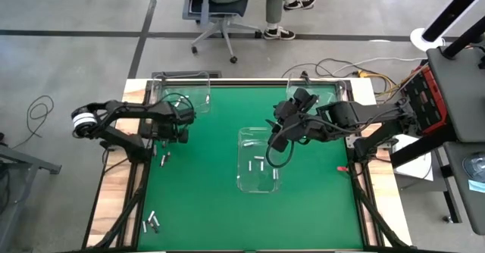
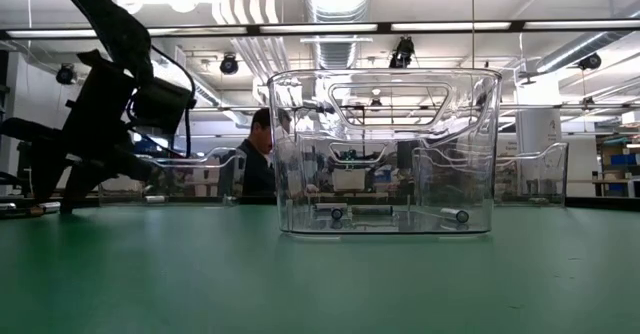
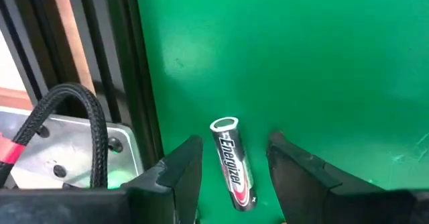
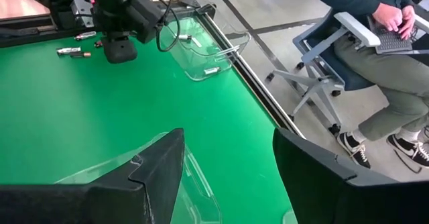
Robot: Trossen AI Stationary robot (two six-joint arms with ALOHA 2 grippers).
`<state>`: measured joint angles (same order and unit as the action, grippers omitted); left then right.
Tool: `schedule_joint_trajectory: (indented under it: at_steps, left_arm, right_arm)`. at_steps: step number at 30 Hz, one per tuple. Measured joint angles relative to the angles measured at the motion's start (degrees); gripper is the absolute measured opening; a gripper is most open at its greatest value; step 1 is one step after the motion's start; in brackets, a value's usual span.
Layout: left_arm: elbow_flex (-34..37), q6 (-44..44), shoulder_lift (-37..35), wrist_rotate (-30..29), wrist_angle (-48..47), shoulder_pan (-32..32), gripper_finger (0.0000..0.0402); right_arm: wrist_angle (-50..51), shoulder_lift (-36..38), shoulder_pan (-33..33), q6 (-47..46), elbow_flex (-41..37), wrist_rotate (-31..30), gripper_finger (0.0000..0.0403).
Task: Sort batteries
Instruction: Put the silver battery into the top left transparent bin
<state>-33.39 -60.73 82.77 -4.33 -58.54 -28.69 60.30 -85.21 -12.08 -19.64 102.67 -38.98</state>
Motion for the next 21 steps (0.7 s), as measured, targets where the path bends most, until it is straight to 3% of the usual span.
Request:
schedule_joint_trajectory:
  at_steps: [5,12,21]
  left_arm:
    - [-0.4,0.1,-0.6,0.4,0.3,1.2,0.0140]
    - [-0.6,1.4,-1.6,1.2,2.2,1.4,0.0024]
    - [-4.6,5.2,-3.5,4.2,4.7,2.2,0.0034]
  right_arm:
    - [0.7,0.0,0.0,0.2,0.0,0.0,0.0224]
    - [0.7,0.0,0.1,0.2,0.0,0.0,0.0221]
    - [0.8,0.0,0.1,0.2,0.0,0.0,0.0221]
